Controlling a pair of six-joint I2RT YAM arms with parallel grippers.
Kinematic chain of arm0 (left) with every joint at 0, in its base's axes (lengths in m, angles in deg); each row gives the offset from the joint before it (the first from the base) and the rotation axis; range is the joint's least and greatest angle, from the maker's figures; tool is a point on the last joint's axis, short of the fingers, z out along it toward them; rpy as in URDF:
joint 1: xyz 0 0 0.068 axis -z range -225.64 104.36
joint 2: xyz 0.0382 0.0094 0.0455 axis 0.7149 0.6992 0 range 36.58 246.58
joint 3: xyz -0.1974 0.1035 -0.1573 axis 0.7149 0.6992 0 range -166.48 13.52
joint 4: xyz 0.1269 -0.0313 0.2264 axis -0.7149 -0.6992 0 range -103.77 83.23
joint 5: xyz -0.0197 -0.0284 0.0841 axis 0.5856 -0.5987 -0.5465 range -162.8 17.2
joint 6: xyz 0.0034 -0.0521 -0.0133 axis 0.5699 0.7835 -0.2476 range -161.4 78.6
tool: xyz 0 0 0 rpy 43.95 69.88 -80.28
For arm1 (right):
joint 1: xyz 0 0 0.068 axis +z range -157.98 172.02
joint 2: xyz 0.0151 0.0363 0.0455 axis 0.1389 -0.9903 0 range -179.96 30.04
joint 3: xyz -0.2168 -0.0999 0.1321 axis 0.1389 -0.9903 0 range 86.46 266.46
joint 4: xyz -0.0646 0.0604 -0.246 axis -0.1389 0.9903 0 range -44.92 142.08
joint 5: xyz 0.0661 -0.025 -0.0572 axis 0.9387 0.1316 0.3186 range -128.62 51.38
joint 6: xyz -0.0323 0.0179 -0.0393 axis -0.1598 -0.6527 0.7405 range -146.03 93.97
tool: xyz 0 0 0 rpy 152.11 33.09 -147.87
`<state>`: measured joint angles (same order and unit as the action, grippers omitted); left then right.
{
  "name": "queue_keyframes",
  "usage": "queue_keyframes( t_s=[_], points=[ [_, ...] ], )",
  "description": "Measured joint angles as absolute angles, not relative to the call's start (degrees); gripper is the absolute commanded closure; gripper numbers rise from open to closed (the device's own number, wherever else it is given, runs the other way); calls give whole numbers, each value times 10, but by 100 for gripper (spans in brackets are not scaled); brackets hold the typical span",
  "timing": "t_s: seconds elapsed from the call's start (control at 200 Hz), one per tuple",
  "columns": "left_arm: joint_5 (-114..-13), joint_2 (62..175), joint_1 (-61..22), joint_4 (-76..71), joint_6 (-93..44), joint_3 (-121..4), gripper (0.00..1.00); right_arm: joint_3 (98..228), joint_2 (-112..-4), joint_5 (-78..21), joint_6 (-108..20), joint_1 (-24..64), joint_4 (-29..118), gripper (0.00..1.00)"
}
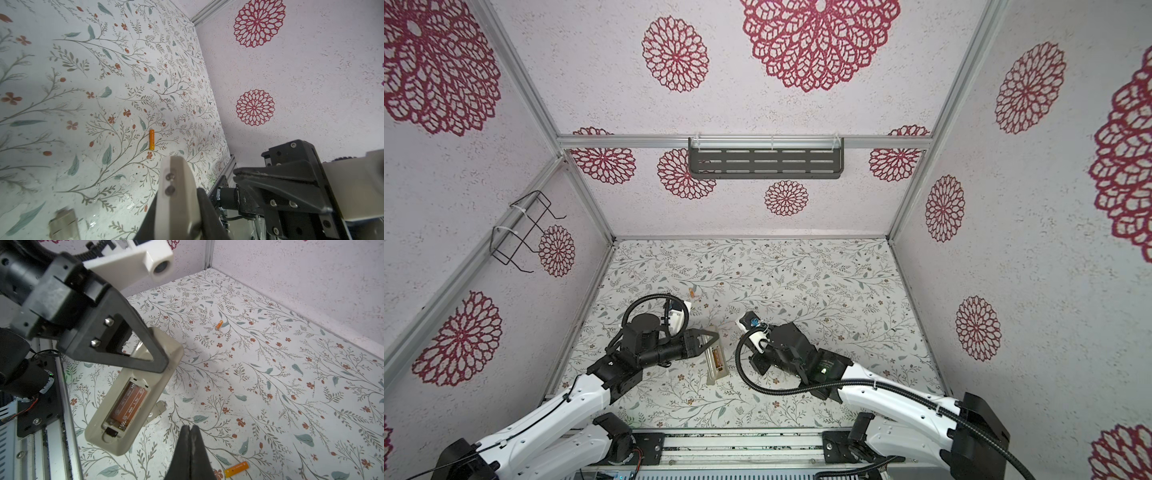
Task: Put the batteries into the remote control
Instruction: 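Lift the orange battery and carry it toward the remote with the right gripper, then reach the left gripper to the far table corner and grasp the orange battery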
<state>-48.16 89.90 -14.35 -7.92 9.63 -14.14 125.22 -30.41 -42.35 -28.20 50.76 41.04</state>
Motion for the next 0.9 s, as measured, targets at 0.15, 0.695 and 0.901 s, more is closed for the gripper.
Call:
queue_keyframes(
  t_s=[0.15,0.695,0.901],
  points=[
    [-496,894,-178,-116,92,-141,100,1252,-313,-437,-288,508,402,87],
    [-511,1089,-231,-88,52,-219,100,1252,-318,-501,-297,506,402,63],
    [-523,1231,-231,-64,32,-268,44,1242,-311,-505,-295,495,397,63]
  ],
)
